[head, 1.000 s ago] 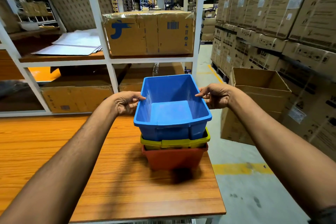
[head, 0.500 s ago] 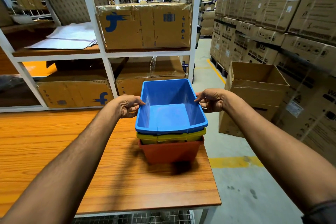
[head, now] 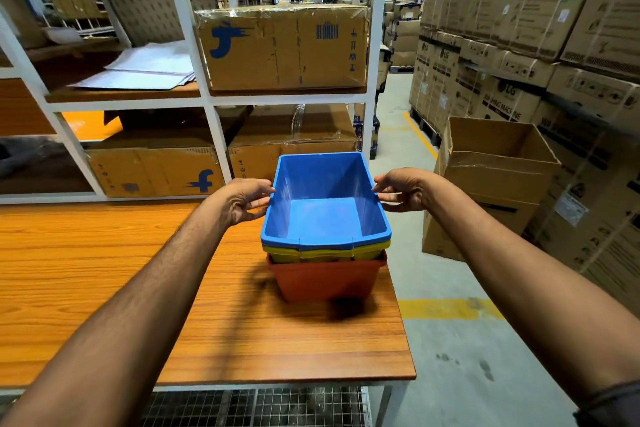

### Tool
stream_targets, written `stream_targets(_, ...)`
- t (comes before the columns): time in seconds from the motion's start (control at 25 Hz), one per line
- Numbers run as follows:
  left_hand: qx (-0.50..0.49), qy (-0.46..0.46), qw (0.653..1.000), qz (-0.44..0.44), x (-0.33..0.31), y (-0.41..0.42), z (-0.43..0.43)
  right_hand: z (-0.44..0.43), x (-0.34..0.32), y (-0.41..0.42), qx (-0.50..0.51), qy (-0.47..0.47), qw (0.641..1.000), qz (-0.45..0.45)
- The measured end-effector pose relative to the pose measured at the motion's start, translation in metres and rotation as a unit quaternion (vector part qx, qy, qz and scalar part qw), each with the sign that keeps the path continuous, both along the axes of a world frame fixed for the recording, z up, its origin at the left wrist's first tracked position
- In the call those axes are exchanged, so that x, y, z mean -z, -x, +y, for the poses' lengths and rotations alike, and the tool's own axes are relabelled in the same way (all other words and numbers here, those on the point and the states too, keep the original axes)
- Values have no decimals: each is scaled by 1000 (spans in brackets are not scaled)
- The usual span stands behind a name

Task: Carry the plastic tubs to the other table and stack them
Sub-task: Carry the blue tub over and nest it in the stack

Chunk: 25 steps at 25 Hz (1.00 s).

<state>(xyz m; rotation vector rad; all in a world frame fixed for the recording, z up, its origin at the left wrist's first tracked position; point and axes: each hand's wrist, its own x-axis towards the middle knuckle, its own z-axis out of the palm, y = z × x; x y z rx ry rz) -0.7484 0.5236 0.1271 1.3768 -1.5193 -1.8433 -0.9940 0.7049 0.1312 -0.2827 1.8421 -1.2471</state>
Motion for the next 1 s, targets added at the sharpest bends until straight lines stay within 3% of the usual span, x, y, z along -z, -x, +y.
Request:
stream_targets(0.24,-8,43,999,-22,7,-3,13,6,2,-7,-14,-4,998,58)
stream_targets(0.4,-10,138,988,-74,24,4,14,-2,13,-19,-42,-45,974,218)
stream_targets(0.56,-18,275,946,-171,31,12,13,-11,22,-26,-26,-112,921,372)
stream_targets(1.0,9,329,927,-182,24,14,18,-13,17,-32,-62,-147,883,442)
